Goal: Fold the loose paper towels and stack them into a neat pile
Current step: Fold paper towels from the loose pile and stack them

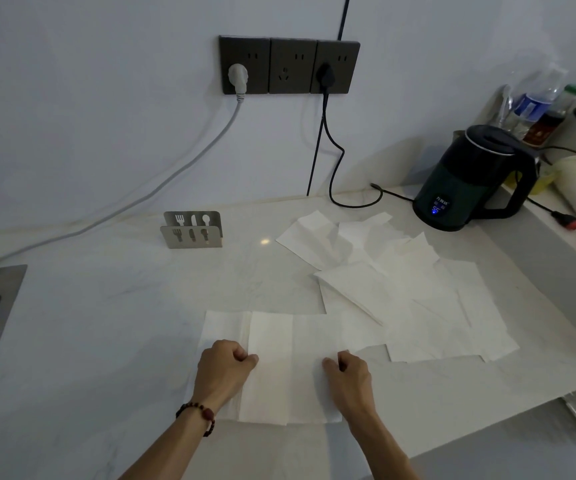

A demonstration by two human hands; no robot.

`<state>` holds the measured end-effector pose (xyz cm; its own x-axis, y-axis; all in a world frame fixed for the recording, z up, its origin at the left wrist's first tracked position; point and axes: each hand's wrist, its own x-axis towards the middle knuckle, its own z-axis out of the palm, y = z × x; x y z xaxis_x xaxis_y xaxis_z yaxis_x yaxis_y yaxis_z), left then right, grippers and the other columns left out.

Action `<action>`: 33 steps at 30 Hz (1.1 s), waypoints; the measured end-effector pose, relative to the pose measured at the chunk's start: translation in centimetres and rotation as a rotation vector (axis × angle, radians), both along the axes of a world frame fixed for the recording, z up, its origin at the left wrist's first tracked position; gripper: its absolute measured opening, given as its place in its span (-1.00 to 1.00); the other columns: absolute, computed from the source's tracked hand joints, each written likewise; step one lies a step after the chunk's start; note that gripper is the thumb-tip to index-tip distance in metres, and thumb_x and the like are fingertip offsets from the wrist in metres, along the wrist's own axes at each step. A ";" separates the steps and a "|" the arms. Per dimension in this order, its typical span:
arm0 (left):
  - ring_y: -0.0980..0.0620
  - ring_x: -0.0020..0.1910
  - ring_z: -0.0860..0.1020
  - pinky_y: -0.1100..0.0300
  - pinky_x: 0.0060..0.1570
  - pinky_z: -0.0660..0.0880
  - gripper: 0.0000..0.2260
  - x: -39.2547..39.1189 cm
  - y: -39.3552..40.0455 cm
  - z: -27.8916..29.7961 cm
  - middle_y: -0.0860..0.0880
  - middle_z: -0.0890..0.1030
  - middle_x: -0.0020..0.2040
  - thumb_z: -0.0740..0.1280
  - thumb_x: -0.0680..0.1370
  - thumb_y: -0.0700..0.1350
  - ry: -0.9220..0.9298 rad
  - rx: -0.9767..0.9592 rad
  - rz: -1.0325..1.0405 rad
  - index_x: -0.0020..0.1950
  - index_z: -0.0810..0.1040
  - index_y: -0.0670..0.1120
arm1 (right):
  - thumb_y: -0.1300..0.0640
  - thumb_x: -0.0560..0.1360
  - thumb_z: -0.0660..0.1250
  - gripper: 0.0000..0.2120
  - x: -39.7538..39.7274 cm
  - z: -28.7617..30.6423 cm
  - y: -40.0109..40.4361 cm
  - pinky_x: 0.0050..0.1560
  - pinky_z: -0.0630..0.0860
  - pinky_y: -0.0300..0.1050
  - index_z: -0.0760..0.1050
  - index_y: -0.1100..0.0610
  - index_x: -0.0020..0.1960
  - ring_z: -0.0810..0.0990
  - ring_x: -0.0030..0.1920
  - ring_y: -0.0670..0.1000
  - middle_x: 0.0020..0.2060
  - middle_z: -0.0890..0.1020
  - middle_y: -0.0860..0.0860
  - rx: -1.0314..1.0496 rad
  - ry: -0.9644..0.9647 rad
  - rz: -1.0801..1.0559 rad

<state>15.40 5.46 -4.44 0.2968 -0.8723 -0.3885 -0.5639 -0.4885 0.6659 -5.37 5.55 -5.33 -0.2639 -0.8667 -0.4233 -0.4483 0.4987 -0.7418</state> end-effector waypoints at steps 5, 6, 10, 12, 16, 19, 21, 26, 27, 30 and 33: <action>0.09 -0.31 0.61 0.36 -0.36 0.44 -0.82 0.2 0.1 -0.2 -0.01 0.65 -0.33 0.46 0.47 -0.09 -0.001 0.012 0.012 -0.27 0.62 -0.18 | 0.19 0.49 0.26 -0.65 0.2 0.3 -0.1 -0.37 0.19 -0.14 0.17 0.12 -0.38 0.23 -0.42 -0.02 -0.46 0.26 -0.01 0.000 0.040 0.038; 0.09 -0.30 0.61 0.37 -0.36 0.44 -0.82 0.3 0.1 -0.2 -0.01 0.65 -0.33 0.46 0.47 -0.09 -0.004 0.013 0.011 -0.27 0.62 -0.18 | 0.18 0.49 0.26 -0.66 0.2 0.3 -0.1 -0.37 0.19 -0.15 0.18 0.12 -0.38 0.24 -0.42 -0.02 -0.46 0.27 -0.01 0.001 0.050 0.047; 0.11 -0.31 0.60 0.38 -0.37 0.40 -0.82 0.4 0.1 -0.4 0.00 0.64 -0.33 0.46 0.47 -0.09 -0.011 0.014 0.008 -0.26 0.62 -0.16 | 0.17 0.49 0.25 -0.70 0.4 0.1 -0.2 -0.38 0.22 -0.16 0.23 0.14 -0.37 0.27 -0.43 -0.03 -0.46 0.31 0.00 0.015 0.083 0.062; 0.12 -0.31 0.59 0.38 -0.38 0.39 -0.83 0.5 0.0 -0.4 0.01 0.64 -0.32 0.46 0.47 -0.08 -0.016 0.016 0.007 -0.26 0.62 -0.15 | 0.17 0.49 0.24 -0.72 0.4 -0.2 -0.4 -0.39 0.24 -0.17 0.25 0.15 -0.36 0.29 -0.43 -0.03 -0.45 0.33 0.01 0.024 0.094 0.057; 0.14 -0.32 0.57 0.39 -0.39 0.35 -0.83 0.6 -0.1 -0.5 0.03 0.62 -0.33 0.48 0.46 -0.08 -0.019 0.013 0.010 -0.26 0.60 -0.13 | 0.14 0.49 0.28 -0.89 0.6 -0.4 -0.2 -0.27 0.41 -0.11 0.44 0.18 -0.15 0.47 -0.32 -0.01 -0.32 0.50 -0.02 -0.005 0.133 0.068; 0.12 -0.33 0.56 0.36 -0.39 0.37 -0.80 0.8 -0.1 -0.7 0.02 0.60 -0.32 0.50 0.43 -0.06 -0.017 -0.011 0.013 -0.24 0.54 -0.10 | 0.07 0.43 0.41 -0.59 0.9 -1.0 0.5 -0.07 0.49 -0.09 0.42 0.09 0.24 0.55 0.01 0.06 0.03 0.56 0.00 -0.172 0.446 0.160; 0.10 -0.33 0.55 0.33 -0.38 0.39 -0.77 0.9 0.0 -0.7 0.01 0.60 -0.30 0.50 0.42 -0.03 -0.029 -0.025 0.003 -0.21 0.50 -0.09 | 0.03 0.32 0.50 -0.50 1.7 -1.2 0.7 -0.02 0.54 0.01 0.48 0.11 0.21 0.56 0.07 0.13 0.10 0.57 0.05 -0.342 0.658 0.370; 0.11 -0.29 0.55 0.23 -0.33 0.46 -0.80 2.4 0.3 -0.2 0.11 0.57 -0.26 0.34 0.53 0.10 -0.214 -0.052 0.014 -0.11 0.48 -0.01 | -0.22 0.40 0.24 -0.52 4.8 -1.2 -0.2 0.17 0.55 0.01 0.50 0.00 0.23 0.56 0.26 0.11 0.26 0.57 0.06 -0.434 0.693 0.886; 0.10 -0.26 0.55 0.20 -0.28 0.49 -0.80 3.2 0.4 -0.2 0.12 0.57 -0.21 0.31 0.54 0.12 -0.287 -0.054 0.012 -0.07 0.48 0.00 | -0.26 0.41 0.18 -0.48 5.3 -1.3 -0.5 0.21 0.52 0.03 0.48 -0.01 0.26 0.53 0.30 0.12 0.31 0.53 0.07 -0.396 0.687 0.957; 0.05 -0.18 0.55 0.19 -0.27 0.42 -0.73 5.6 1.0 -0.4 0.08 0.52 -0.04 0.32 0.50 0.17 -0.444 -0.011 0.018 0.04 0.44 0.02 | -0.32 0.46 0.13 -0.35 6.6 -1.5 -1.0 0.43 0.19 0.18 0.28 -0.04 0.46 0.21 0.51 0.18 0.52 0.23 0.09 -0.306 0.670 1.107; 0.06 -0.20 0.52 0.21 -0.31 0.35 -0.70 6.2 1.1 -0.6 0.07 0.50 -0.06 0.35 0.46 0.20 -0.459 0.058 0.020 0.00 0.44 0.02 | -0.33 0.50 0.11 -0.25 6.5 -1.6 -1.5 0.50 -0.19 0.14 -0.04 -0.07 0.57 -0.23 0.56 0.11 0.57 -0.17 0.03 -0.223 0.642 1.139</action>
<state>21.60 6.54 -5.05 0.4656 -0.8457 -0.2608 -0.7842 -0.5309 0.3211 1.12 4.05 -6.89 0.5532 -0.7700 -0.3181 -0.8320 -0.4909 -0.2586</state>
